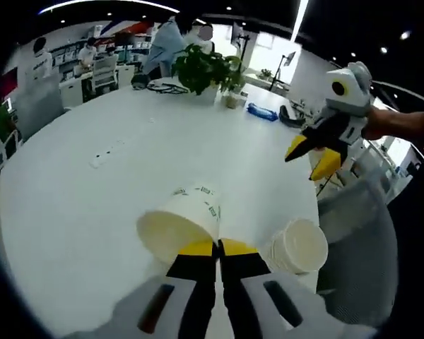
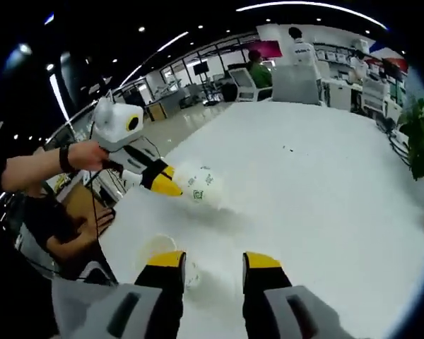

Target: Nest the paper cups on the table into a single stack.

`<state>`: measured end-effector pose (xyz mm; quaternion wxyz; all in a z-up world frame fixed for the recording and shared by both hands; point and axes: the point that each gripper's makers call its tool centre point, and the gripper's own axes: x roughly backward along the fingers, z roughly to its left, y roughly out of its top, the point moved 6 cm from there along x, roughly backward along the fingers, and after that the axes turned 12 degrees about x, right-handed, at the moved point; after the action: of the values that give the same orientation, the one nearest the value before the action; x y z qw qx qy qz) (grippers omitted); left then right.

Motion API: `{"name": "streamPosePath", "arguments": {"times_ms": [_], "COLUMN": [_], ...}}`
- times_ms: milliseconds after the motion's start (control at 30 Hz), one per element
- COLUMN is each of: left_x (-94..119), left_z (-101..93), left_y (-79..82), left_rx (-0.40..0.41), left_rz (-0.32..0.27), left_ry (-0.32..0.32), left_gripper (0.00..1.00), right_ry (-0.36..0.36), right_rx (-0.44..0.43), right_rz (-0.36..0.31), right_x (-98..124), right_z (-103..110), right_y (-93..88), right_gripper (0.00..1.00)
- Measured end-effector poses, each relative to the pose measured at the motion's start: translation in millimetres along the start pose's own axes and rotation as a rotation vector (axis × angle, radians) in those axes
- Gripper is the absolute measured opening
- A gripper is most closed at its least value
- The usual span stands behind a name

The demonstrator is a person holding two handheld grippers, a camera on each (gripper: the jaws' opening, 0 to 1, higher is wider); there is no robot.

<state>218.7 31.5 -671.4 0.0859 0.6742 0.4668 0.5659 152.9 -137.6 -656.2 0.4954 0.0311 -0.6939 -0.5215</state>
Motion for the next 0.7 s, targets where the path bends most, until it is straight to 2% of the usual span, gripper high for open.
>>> {"name": "streamPosePath", "arguments": {"times_ms": [67, 167, 233, 267, 300, 333, 367, 400, 433, 467, 567, 600, 700], "left_x": [-1.3, -5.1, -4.7, -4.1, -3.7, -2.2, -0.7, 1.4, 3.5, 4.7, 9.8, 13.9, 18.5], "left_z": [-4.0, -17.8, -18.8, -29.1, -31.4, -28.9, -30.4, -41.4, -47.7, -40.9, -38.0, -47.4, -53.0], "left_y": [-7.6, -8.1, -6.9, -6.1, -4.7, -5.1, -3.3, 1.3, 3.4, -1.3, 0.3, 0.4, 0.7], "left_rx": [-0.022, -0.079, -0.099, -0.107, -0.115, -0.128, -0.144, -0.162, -0.187, -0.199, -0.258, -0.280, -0.319], "left_rz": [0.058, 0.087, 0.091, 0.094, 0.096, 0.097, 0.103, 0.108, 0.120, 0.128, 0.155, 0.166, 0.184], "left_ry": [-0.043, -0.041, -0.043, -0.047, -0.049, -0.049, -0.054, -0.059, -0.067, -0.070, -0.065, -0.066, -0.075], "left_gripper": [0.00, 0.00, 0.00, 0.00, 0.00, 0.00, 0.00, 0.00, 0.00, 0.00, 0.00, 0.00, 0.00], "right_ry": [-0.001, 0.004, 0.018, 0.024, 0.031, 0.031, 0.032, 0.030, 0.027, 0.028, 0.035, 0.042, 0.068], "right_rx": [0.031, 0.074, 0.108, 0.130, 0.169, 0.176, 0.228, 0.242, 0.254, 0.256, 0.255, 0.257, 0.272], "right_rz": [0.006, 0.014, 0.013, 0.014, 0.018, 0.019, 0.026, 0.027, 0.029, 0.028, 0.011, 0.006, 0.001], "right_x": [-8.4, -15.1, -17.6, -18.9, -19.0, -19.4, -25.7, -26.4, -26.9, -27.7, -28.5, -29.9, -33.2], "right_z": [-2.2, -1.8, -0.8, 0.5, 7.1, 7.6, 4.3, 4.4, 9.0, 10.0, 12.4, 14.5, 23.8], "right_y": [3.8, 7.3, 9.5, 10.7, 13.8, 14.3, 18.0, 19.0, 20.3, 21.7, 28.3, 30.3, 34.2], "right_gripper": [0.42, 0.45, 0.46, 0.47, 0.48, 0.50, 0.51, 0.51, 0.51, 0.51, 0.51, 0.50, 0.49]}}
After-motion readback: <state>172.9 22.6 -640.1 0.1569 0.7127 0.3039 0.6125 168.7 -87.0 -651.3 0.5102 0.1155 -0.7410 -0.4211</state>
